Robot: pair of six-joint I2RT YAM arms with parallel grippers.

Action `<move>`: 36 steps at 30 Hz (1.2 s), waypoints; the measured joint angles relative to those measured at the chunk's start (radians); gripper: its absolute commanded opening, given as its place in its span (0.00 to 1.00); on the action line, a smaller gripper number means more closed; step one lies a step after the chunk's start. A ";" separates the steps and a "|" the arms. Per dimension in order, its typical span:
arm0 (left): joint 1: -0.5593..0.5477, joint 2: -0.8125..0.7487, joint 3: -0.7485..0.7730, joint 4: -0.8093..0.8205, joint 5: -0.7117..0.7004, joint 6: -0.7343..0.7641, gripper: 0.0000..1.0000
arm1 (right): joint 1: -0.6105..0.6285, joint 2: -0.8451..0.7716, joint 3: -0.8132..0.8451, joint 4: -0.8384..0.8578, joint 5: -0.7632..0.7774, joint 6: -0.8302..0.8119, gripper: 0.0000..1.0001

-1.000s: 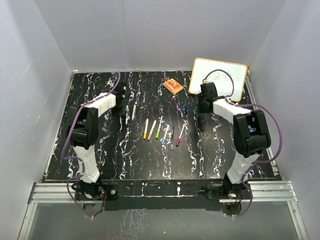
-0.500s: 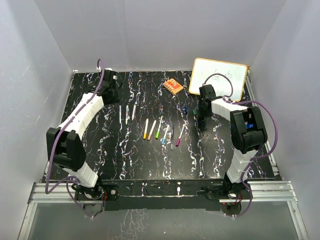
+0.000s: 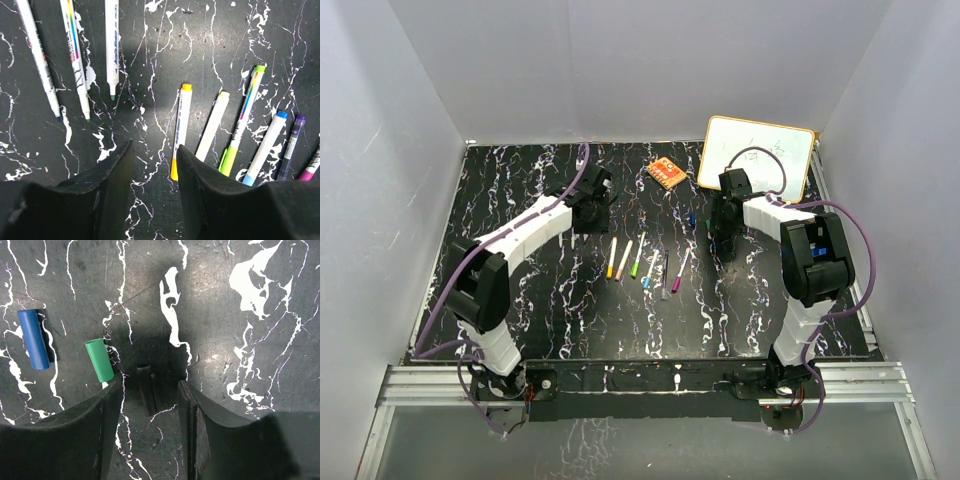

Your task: Open the pen caps

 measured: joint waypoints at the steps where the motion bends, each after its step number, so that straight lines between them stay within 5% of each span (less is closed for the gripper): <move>1: -0.003 0.007 0.000 0.000 0.002 -0.006 0.43 | 0.000 0.000 0.000 0.000 0.000 0.001 0.54; 20: -0.090 0.093 -0.091 0.086 0.048 -0.084 0.49 | -0.002 -0.019 0.000 0.023 -0.050 0.013 0.65; 36: -0.103 0.165 -0.095 0.129 0.043 -0.092 0.49 | -0.003 -0.301 -0.010 0.026 -0.106 0.022 0.65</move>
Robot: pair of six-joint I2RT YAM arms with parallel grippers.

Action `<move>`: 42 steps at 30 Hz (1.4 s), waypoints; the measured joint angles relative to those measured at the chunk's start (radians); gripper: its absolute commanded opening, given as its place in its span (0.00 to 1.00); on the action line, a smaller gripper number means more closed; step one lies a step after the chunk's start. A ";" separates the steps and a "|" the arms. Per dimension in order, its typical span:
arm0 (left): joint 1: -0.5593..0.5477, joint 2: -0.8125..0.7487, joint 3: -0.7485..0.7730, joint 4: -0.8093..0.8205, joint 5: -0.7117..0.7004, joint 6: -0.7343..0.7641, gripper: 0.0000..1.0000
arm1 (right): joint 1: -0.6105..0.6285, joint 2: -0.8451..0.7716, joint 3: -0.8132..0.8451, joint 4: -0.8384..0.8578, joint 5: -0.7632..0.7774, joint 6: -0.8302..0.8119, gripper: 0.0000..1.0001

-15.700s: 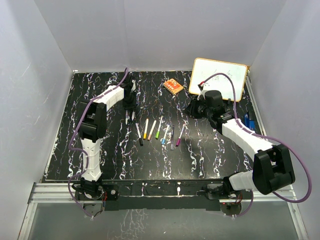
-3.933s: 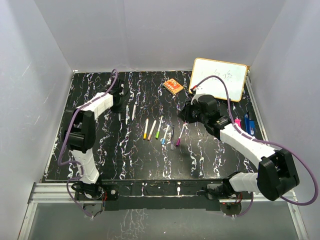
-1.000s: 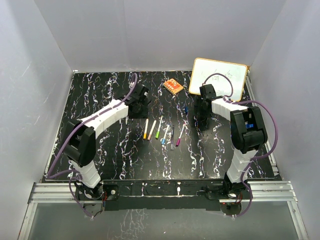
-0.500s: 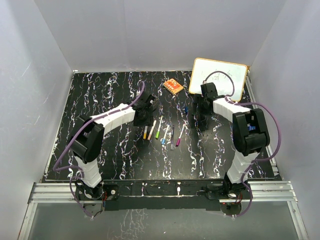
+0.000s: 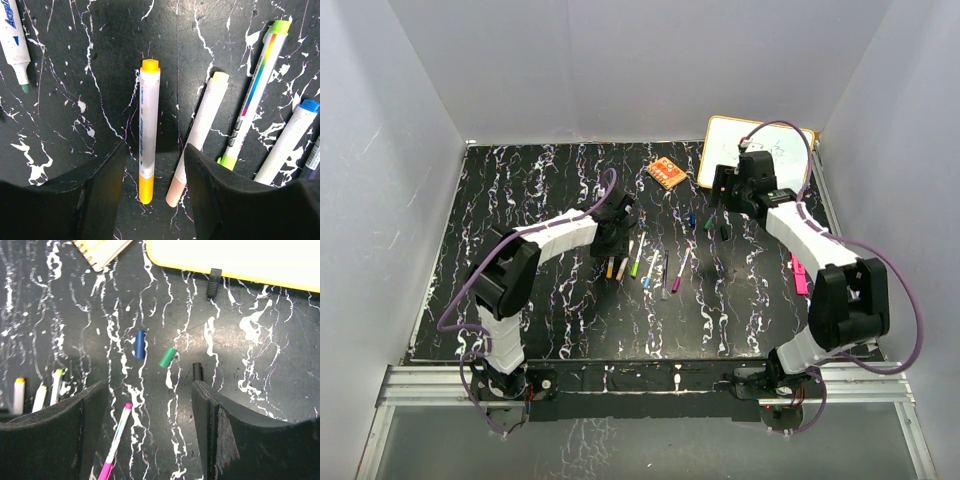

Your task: Open the pen caps

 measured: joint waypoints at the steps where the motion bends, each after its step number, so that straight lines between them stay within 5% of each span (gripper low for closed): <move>1: 0.000 0.000 0.000 0.002 0.000 0.000 0.49 | 0.000 -0.023 -0.008 0.002 -0.012 0.000 0.65; 16: -0.004 0.018 -0.011 0.023 -0.033 -0.007 0.42 | 0.000 -0.224 -0.074 0.031 -0.103 -0.006 0.65; 27: -0.007 0.023 -0.019 0.046 -0.036 -0.008 0.00 | -0.001 -0.261 -0.095 0.035 -0.153 -0.007 0.62; 37: -0.008 -0.010 -0.045 0.072 -0.023 0.017 0.00 | -0.002 -0.320 -0.294 0.192 -0.348 0.034 0.59; 42: -0.008 -0.190 -0.127 0.187 0.037 0.035 0.00 | 0.059 -0.321 -0.412 0.269 -0.439 0.071 0.60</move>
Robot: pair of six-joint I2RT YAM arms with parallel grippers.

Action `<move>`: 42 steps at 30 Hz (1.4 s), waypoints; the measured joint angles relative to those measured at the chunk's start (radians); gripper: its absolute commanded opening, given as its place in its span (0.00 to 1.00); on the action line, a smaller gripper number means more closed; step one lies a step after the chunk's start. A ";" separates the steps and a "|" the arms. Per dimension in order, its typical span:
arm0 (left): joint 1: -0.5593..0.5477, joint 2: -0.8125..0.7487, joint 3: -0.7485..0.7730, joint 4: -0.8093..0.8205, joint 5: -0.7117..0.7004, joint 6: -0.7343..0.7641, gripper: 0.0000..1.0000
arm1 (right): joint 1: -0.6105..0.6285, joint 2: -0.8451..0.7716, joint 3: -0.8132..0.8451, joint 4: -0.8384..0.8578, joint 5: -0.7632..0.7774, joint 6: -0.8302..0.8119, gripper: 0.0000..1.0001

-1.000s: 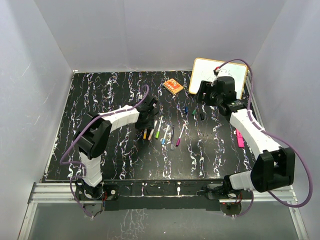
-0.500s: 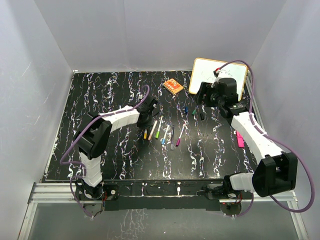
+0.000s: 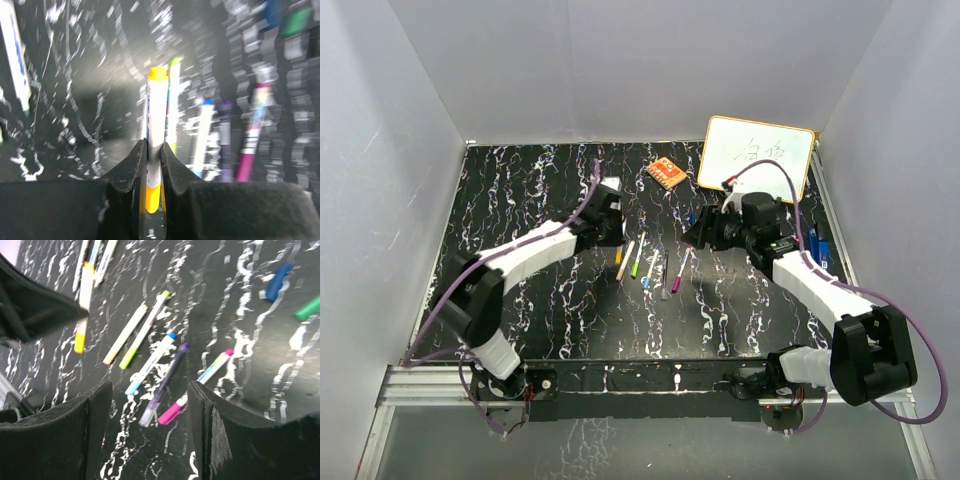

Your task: Open the pen caps

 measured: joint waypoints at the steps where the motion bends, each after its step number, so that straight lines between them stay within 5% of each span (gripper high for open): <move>1: 0.000 -0.056 -0.018 0.046 0.019 -0.003 0.00 | 0.021 0.000 -0.013 0.012 -0.010 0.006 0.60; 7: 0.000 -0.250 -0.118 0.387 0.121 -0.078 0.00 | 0.121 0.008 -0.026 0.096 -0.040 0.034 0.60; 19: -0.001 -0.249 -0.377 0.790 0.233 -0.300 0.00 | 0.208 0.066 -0.028 0.269 -0.051 0.124 0.60; 28: -0.001 -0.250 -0.424 0.941 0.245 -0.417 0.00 | 0.248 0.130 -0.027 0.311 -0.051 0.145 0.59; 42: -0.001 -0.254 -0.496 1.046 0.261 -0.513 0.00 | 0.257 0.157 -0.021 0.355 -0.051 0.160 0.42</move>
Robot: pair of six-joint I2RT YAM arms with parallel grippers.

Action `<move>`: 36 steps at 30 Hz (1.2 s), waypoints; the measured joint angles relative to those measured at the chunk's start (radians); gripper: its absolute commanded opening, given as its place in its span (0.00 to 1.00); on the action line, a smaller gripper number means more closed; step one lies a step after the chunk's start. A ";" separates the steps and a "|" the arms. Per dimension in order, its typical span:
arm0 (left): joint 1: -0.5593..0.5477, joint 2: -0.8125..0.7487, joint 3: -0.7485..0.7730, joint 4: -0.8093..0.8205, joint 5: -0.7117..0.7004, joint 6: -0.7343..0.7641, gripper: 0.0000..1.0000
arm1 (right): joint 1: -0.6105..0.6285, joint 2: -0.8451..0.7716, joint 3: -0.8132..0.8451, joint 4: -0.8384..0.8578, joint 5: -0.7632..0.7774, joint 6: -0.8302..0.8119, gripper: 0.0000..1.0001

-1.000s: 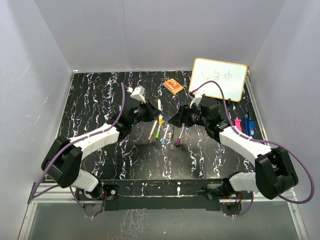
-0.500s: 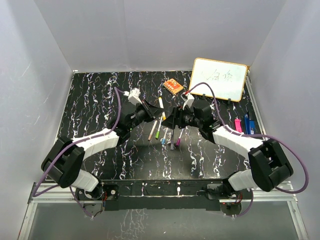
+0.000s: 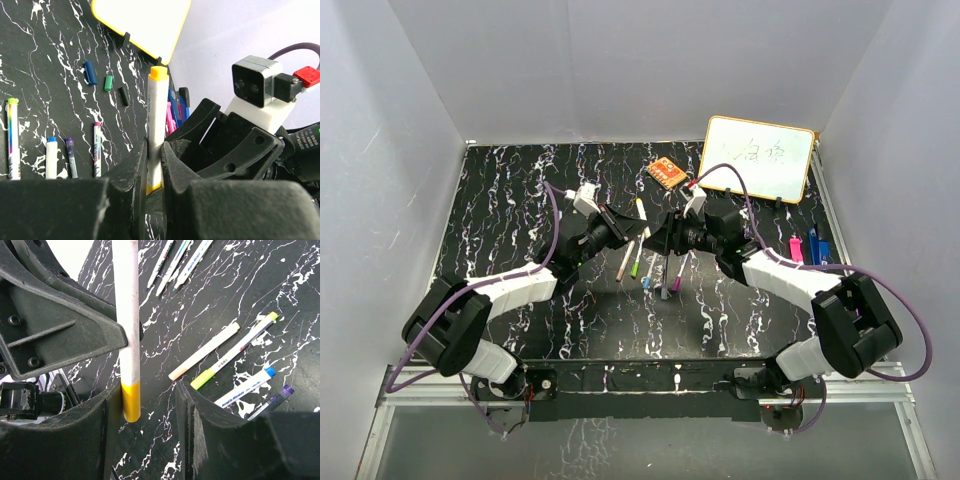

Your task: Open the pen caps

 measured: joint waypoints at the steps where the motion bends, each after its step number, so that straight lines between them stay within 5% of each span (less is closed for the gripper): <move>1: 0.000 0.000 0.000 0.004 0.000 -0.003 0.00 | 0.000 0.005 0.002 0.003 -0.001 0.003 0.42; 23: 0.000 0.000 0.000 0.048 0.006 -0.029 0.00 | 0.015 0.012 0.016 0.037 -0.030 0.026 0.00; 26: 0.000 0.000 0.000 0.048 0.006 -0.029 0.30 | 0.015 0.012 0.016 0.037 -0.032 0.026 0.00; 28: 0.000 0.000 0.000 0.048 0.007 -0.026 0.39 | 0.015 0.013 0.017 0.037 -0.033 0.026 0.00; 36: -0.001 0.000 0.000 0.061 0.039 -0.016 0.45 | 0.015 0.013 0.017 0.035 -0.033 0.016 0.00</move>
